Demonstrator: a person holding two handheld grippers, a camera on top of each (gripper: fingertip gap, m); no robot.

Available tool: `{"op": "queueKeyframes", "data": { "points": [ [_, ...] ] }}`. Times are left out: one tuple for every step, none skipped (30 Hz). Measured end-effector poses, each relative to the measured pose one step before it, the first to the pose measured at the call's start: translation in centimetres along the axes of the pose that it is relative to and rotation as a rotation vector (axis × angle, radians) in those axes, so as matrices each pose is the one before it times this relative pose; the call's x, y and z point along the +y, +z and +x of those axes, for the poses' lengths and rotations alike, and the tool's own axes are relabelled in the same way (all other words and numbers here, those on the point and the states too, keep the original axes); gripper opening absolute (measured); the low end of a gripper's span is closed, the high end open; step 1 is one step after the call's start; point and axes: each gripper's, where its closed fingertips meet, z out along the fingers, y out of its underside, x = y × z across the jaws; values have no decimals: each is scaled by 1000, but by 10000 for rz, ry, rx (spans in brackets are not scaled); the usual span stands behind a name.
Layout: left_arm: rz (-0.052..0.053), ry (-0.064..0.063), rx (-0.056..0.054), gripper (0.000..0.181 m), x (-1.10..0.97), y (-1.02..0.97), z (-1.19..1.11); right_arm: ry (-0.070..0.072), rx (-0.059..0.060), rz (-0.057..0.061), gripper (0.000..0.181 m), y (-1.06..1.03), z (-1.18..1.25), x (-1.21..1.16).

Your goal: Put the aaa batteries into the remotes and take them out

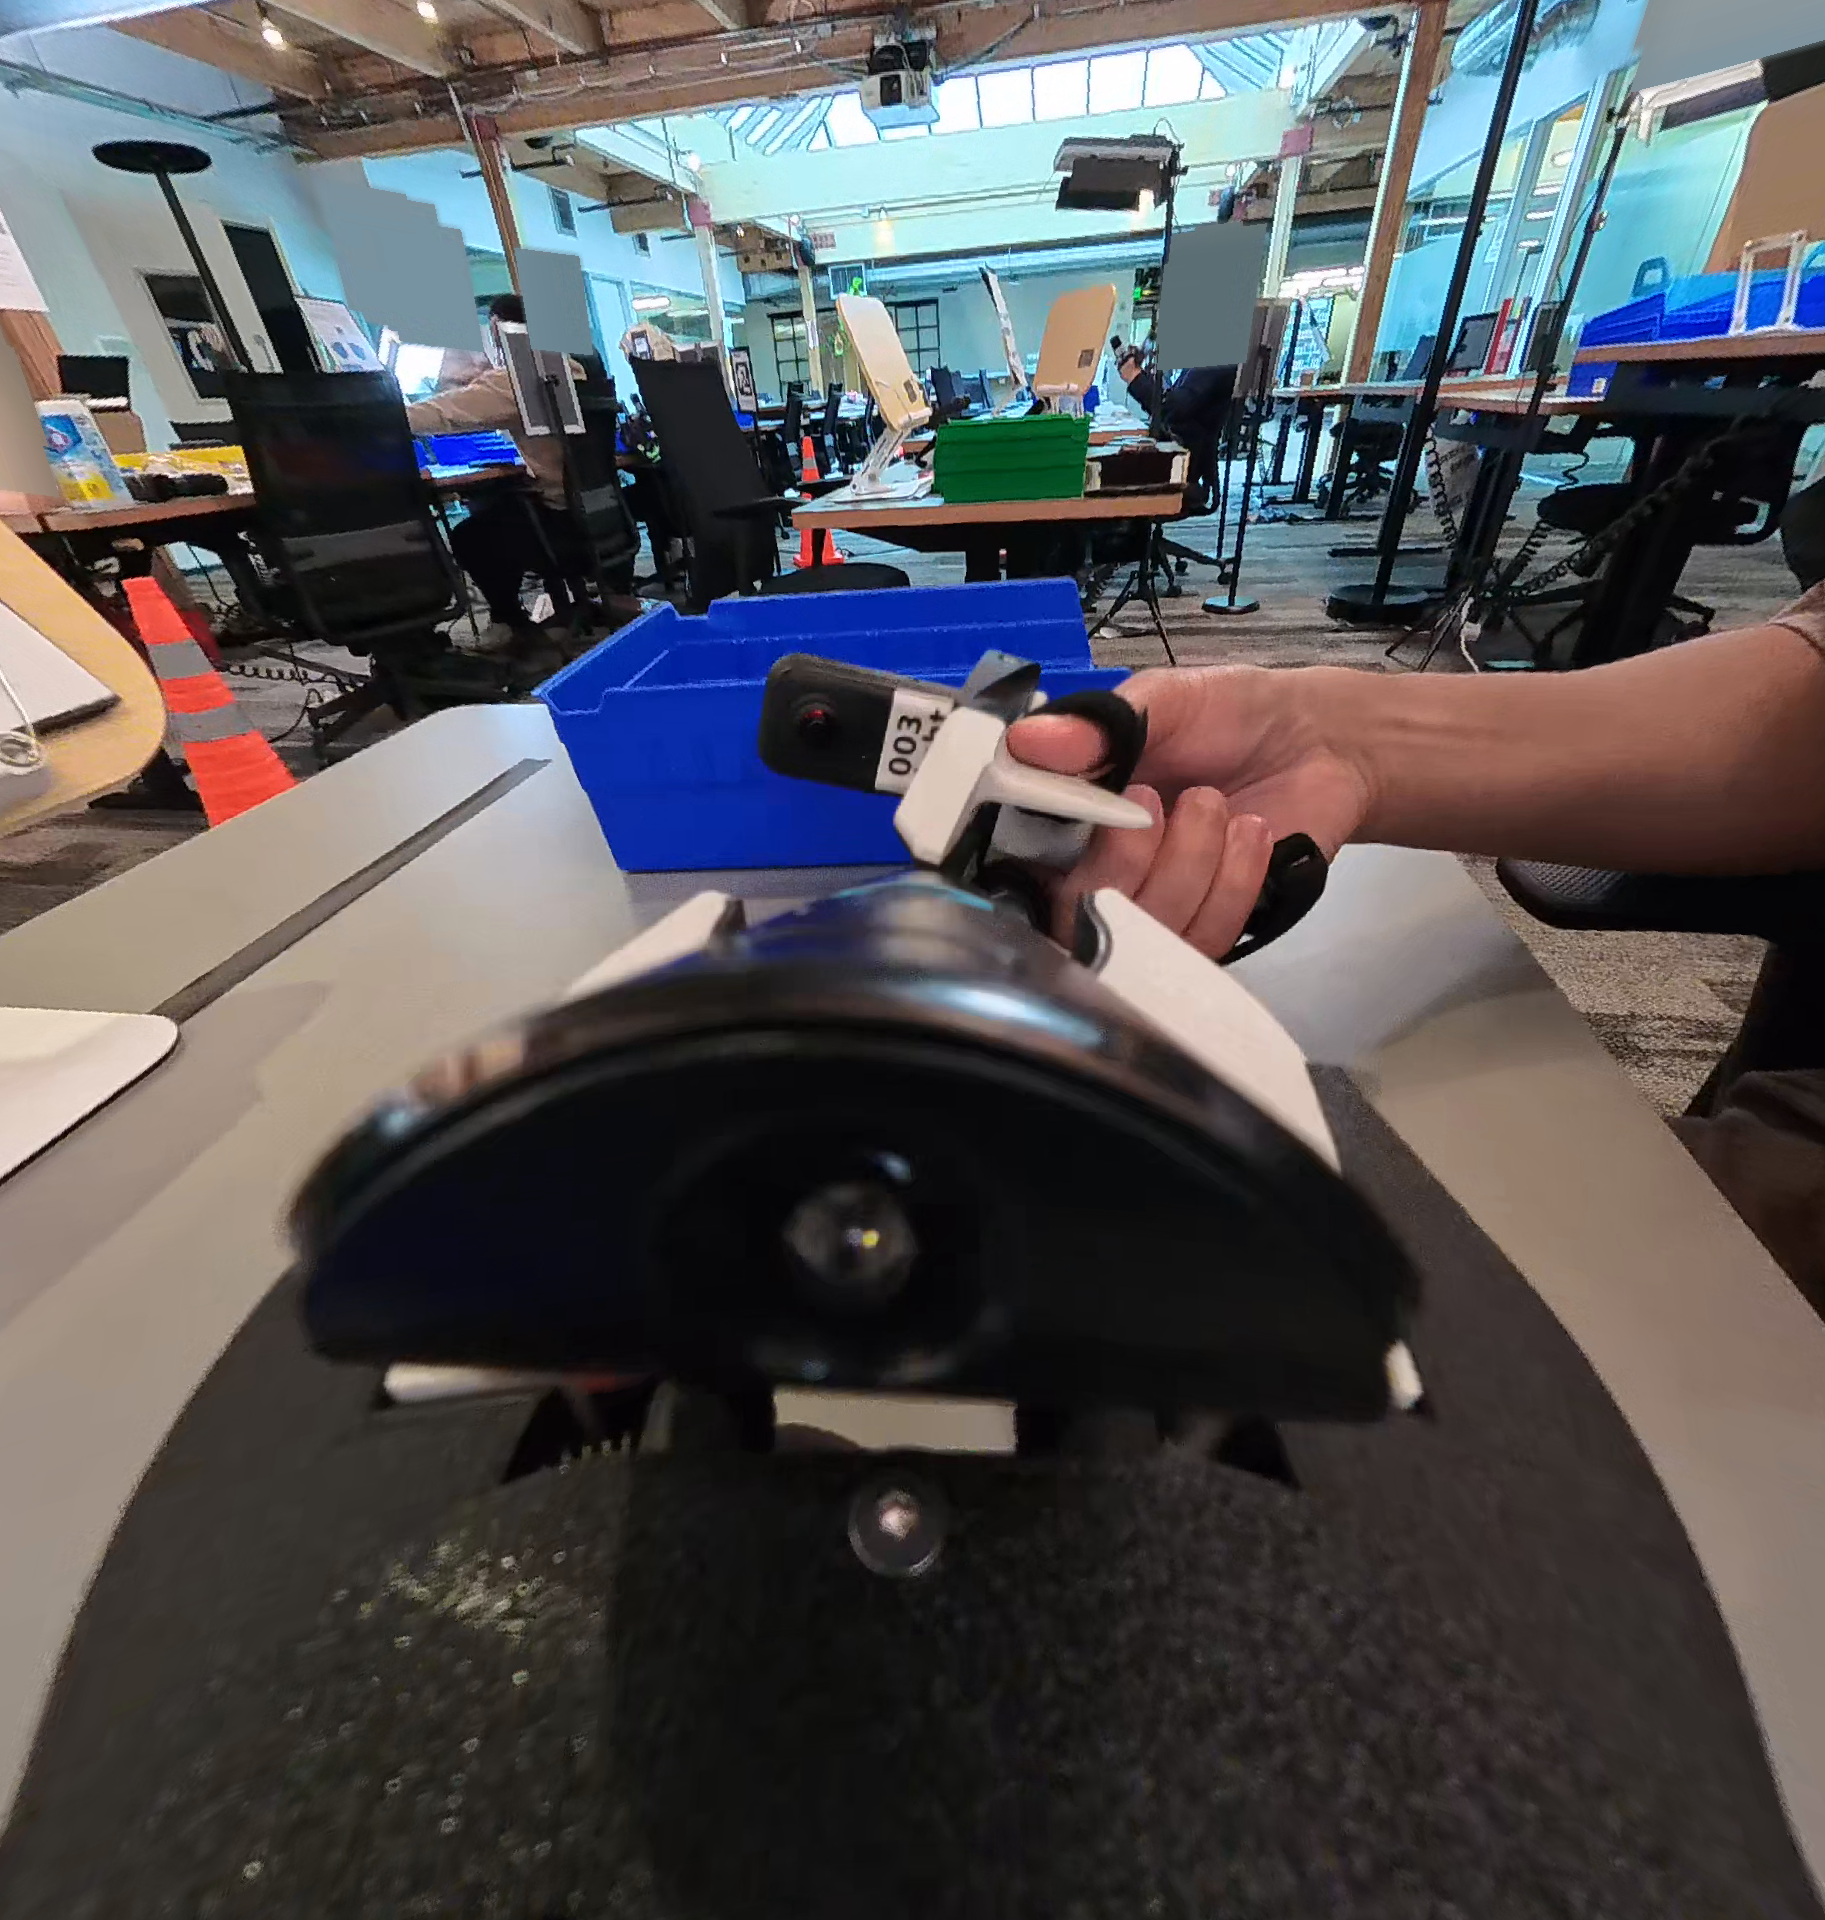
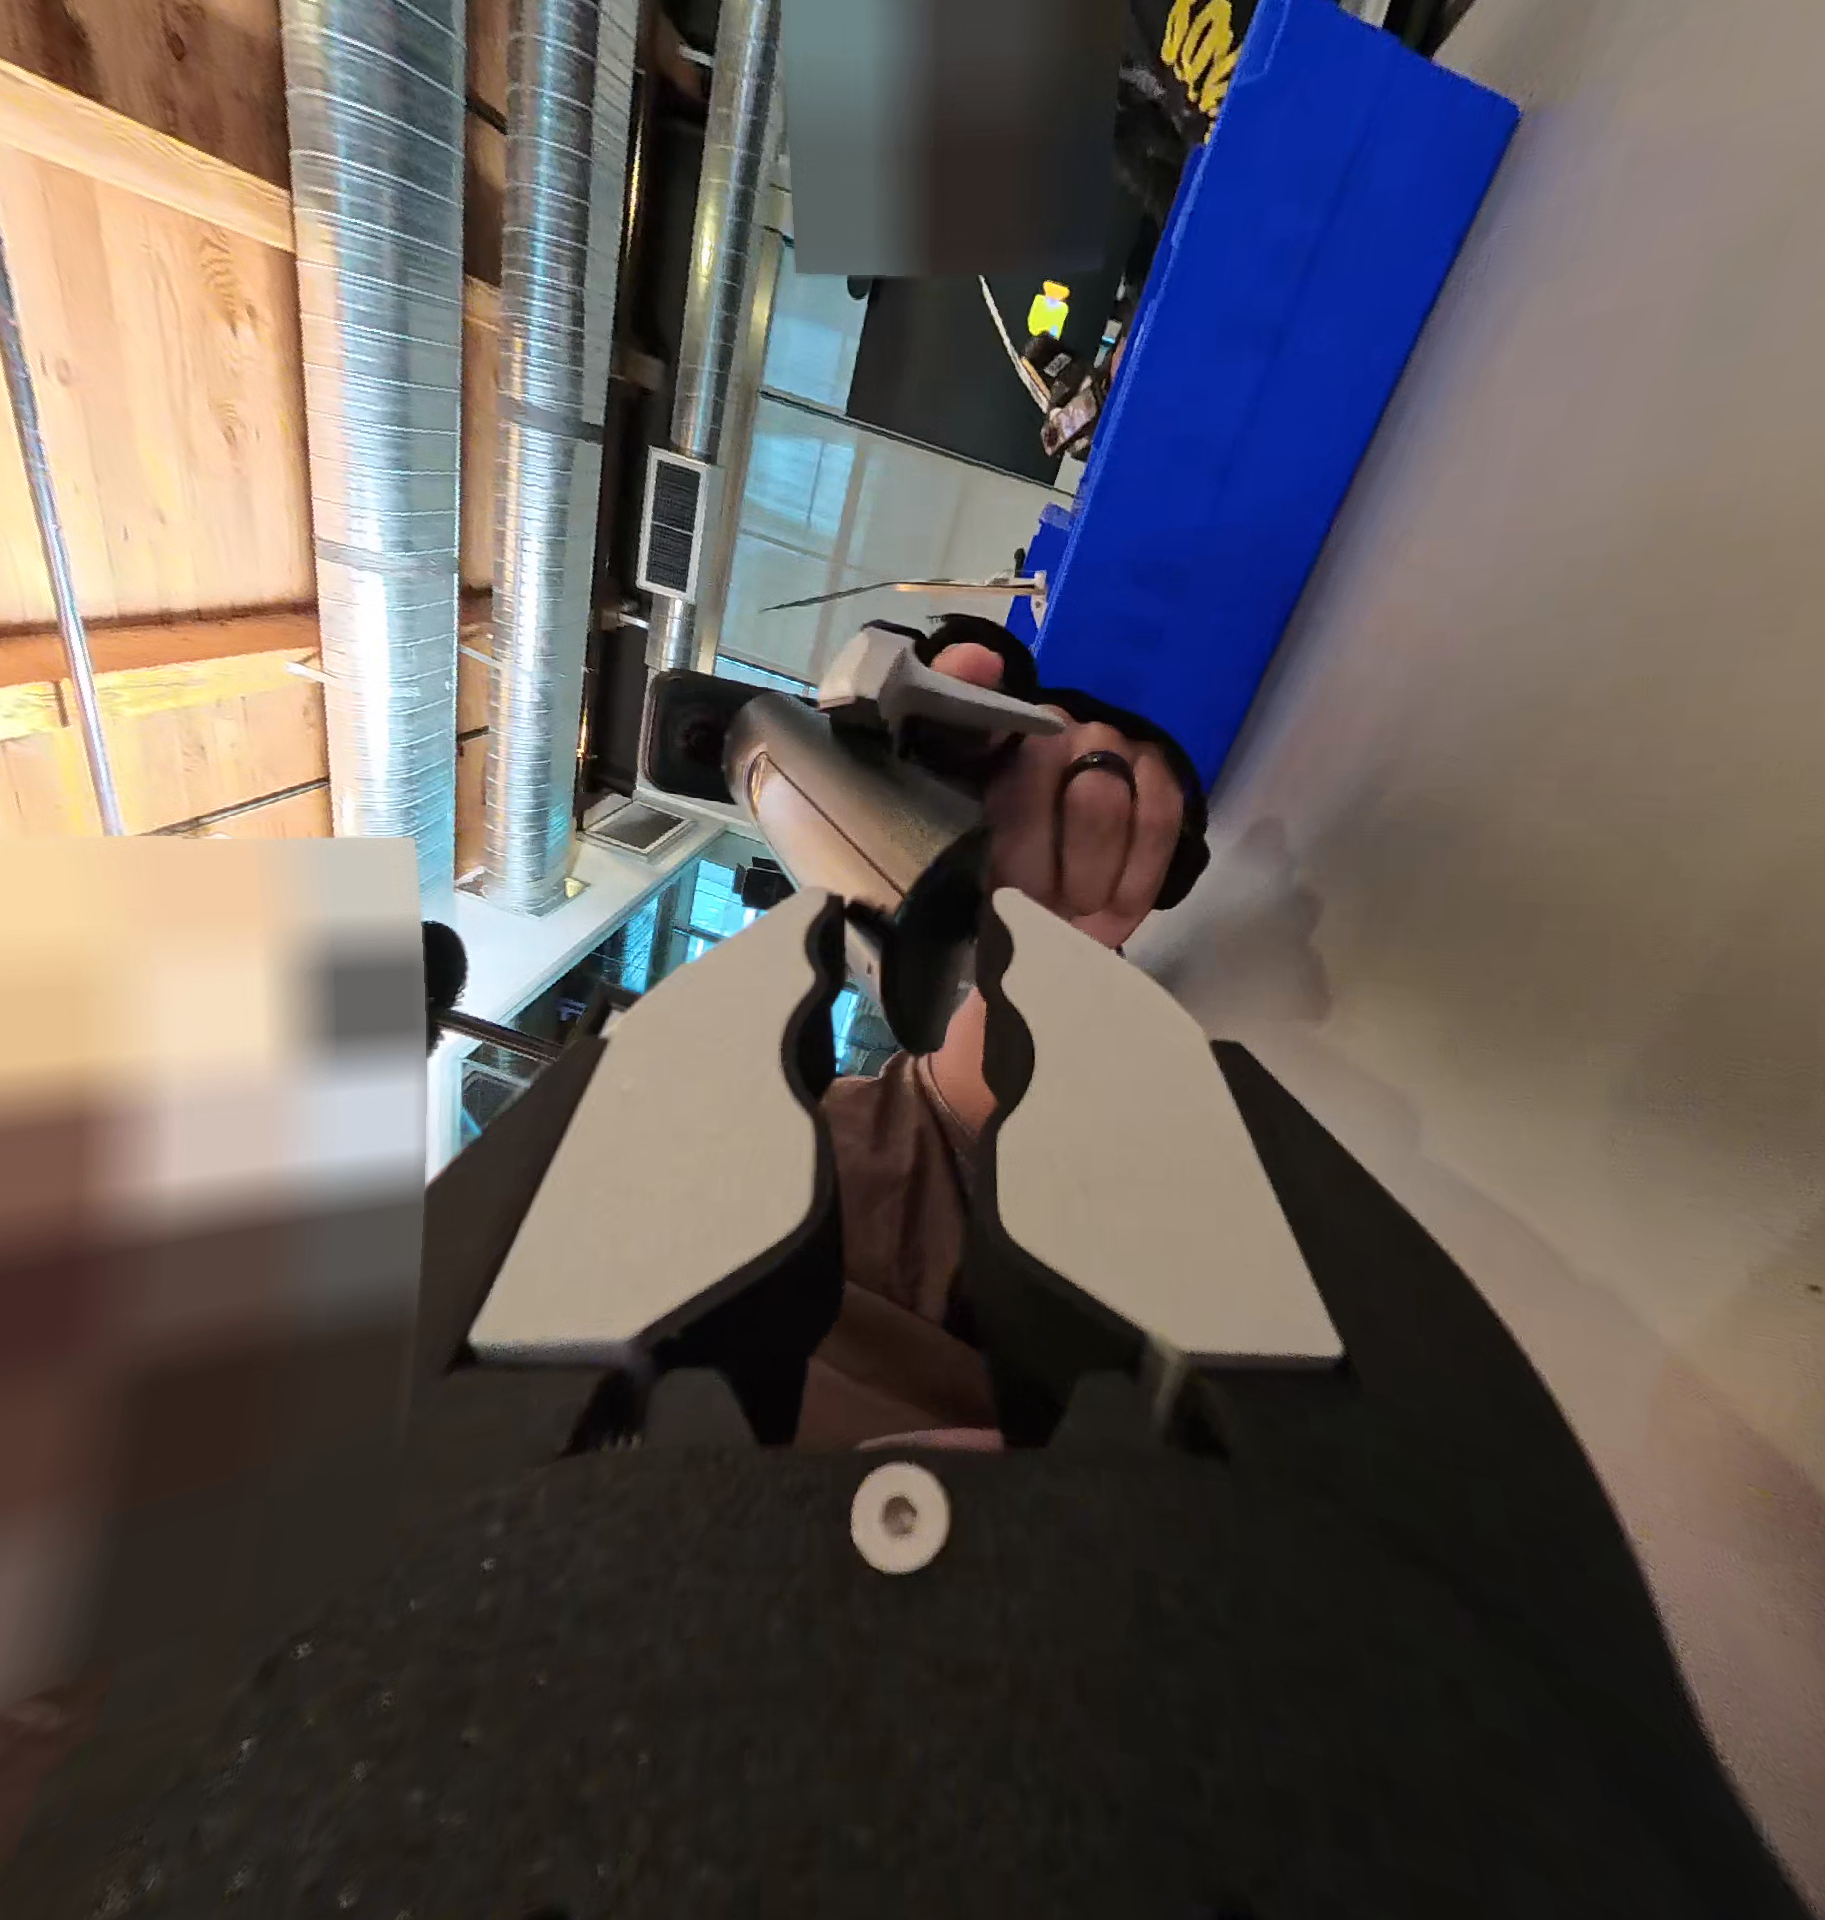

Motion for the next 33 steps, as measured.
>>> {"op": "queueKeyframes", "data": {
  "points": [
    [-63, 6, 33, 61, 168, 79, 42, -19, 94, -41, 24, -113, 139, 56],
    [-41, 17, 40, 61, 119, 41, 64, -23, 28, -80, 23, -105, 36, 94],
    [-28, 15, 14, 60, 81, 58, 42, -52, 65, -75, 23, -92, 30, 98],
    [19, 32, 11, 59, 11, 38, 47, -133, -2, 49, 22, -115, -145, -67],
    [51, -13, 80, 59, -56, -5, 118, -137, 31, -106, 22, -46, -77, 133],
    [43, 8, 63, 60, -77, -15, 109, -71, -81, -79, 22, -45, -209, 94],
    [28, 49, 27, 59, -82, -2, 86, -6, -85, 0, 22, -29, -142, 28],
    [18, 34, 33, 60, -78, -8, 93, 42, -125, -64, 22, -11, -107, 104],
    [3, 24, 18, 59, -38, 15, 56, 82, -166, -13, 21, -25, -81, 38],
    [-12, 23, 8, 59, 13, -3, 34, 77, -161, 3, 21, -19, -13, 35],
    [-1, 12, -3, 59, 10, 17, 10, 105, -186, 29, 21, -27, -9, 5],
    [-5, -6, -9, 59, 27, 8, -15, 145, -194, 58, 21, -19, 22, -25],
    [-5, -9, -7, 59, 19, 0, -32, 163, -210, 49, 21, -19, 17, -31],
    [10, -1, -7, 59, -22, -12, -21, 112, -213, 64, 20, -6, -36, -48],
    [17, 5, -3, 59, -50, -38, -16, 139, -182, 52, 20, 43, -17, -35],
    [52, -44, -4, 59, -110, -48, -38, 198, -234, 30, 20, 54, -72, -8],
    [45, -77, 0, 60, -71, -38, -35, 159, -179, 36, 20, 64, 21, -13],
    [-25, -32, -21, 60, 67, -19, -73, 84, -41, 25, 20, 26, 127, -21],
    [-37, -7, -72, 59, 100, 18, -120, -131, 134, 27, 21, 0, 128, -88],
    [54, 0, -95, 59, -40, 37, -112, -149, 144, 116, 21, -6, -67, -249],
    [54, -21, -41, 59, -69, 18, -41, -217, 192, 35, 21, 35, -52, -128],
    [1, 4, -19, 58, 11, -26, -52, -339, 383, -55, 22, 0, 192, -19],
    [15, 12, -22, 65, -16, -76, -70, -418, 464, 64, 24, -123, 273, -184],
    [-10, -45, 15, 72, 1, -70, -69, -364, 415, 305, 35, -276, 233, -556],
    [-13, -41, -10, 79, 4, -53, -102, -464, 527, 293, 43, -390, 318, -590],
    [4, 23, -59, 85, -4, -45, -110, -647, 605, -1, 49, -325, 359, -305],
    [-22, 43, -12, 92, 26, -2, -4, -660, 557, -88, 54, -172, 202, -221],
    [-60, 121, -38, 95, 75, 51, 40, -451, 400, -109, 59, 58, -59, -127],
    [-96, 207, -86, 99, 115, 95, 49, -183, 224, -199, 68, 356, -289, 100],
    [-107, 214, -79, 103, 127, 138, 94, 13, 226, -286, 79, 600, -239, 382],
    [-96, 194, -147, 106, 115, 136, 2, 116, 271, -175, 91, 735, -82, 437],
    [-99, 200, -224, 110, 124, 124, -139, 100, 165, -109, 100, 738, -99, 426],
    [-99, 215, -204, 113, 139, 90, -121, 202, 121, -20, 107, 626, -25, 309]
  ]
}}
